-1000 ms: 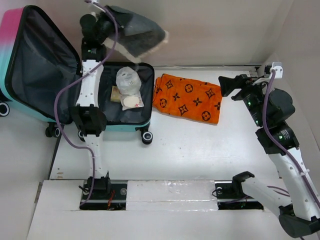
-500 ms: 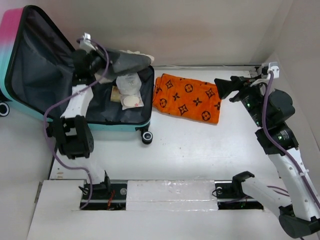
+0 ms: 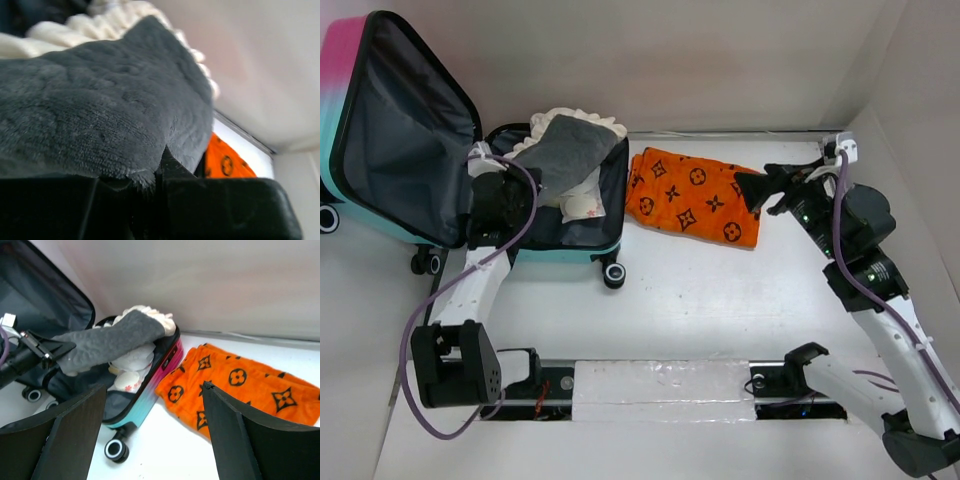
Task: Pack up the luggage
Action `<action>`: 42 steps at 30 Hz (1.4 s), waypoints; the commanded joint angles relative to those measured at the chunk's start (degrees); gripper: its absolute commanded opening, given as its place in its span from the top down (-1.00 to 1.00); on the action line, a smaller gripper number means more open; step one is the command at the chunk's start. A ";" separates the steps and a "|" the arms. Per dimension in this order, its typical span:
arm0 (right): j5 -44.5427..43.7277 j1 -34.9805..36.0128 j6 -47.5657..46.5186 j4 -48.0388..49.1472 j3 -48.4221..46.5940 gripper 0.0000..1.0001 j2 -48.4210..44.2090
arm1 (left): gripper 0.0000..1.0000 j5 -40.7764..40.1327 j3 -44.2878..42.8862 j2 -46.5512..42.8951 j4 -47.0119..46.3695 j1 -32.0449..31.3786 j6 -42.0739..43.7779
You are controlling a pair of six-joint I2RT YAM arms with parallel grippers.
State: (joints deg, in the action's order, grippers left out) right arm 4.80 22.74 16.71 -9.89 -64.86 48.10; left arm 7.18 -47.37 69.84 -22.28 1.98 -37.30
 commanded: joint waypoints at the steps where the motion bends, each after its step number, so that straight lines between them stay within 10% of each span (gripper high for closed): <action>1: 1.18 1.51 0.25 1.89 1.23 -0.65 -0.72 | 1.00 -9.72 0.62 0.90 3.73 0.39 1.35; 20: -0.05 5.82 0.25 1.89 3.68 -0.65 -1.26 | 1.00 -27.91 4.93 -5.60 13.14 4.44 -9.02; 28: -1.28 6.96 0.25 2.95 3.69 -0.65 -0.20 | 1.00 -25.91 3.69 5.99 14.02 4.44 -9.55; 33: -2.42 6.96 -0.27 2.95 4.22 -0.65 -0.20 | 0.21 -24.14 9.22 0.84 7.97 4.44 -10.25; 37: -2.42 7.49 -0.27 2.95 4.22 -0.65 0.33 | -0.02 -25.98 8.98 -7.25 9.00 2.08 -9.21; 42: -2.42 7.49 -0.27 2.95 4.22 -0.65 0.33 | -1.00 -26.60 8.97 -16.72 11.65 0.57 -8.67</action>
State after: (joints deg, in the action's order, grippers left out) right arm 3.18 29.71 16.69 -9.82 -60.88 48.51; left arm -17.82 -38.11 58.17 -11.27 2.74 -46.76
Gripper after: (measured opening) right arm 0.826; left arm 0.973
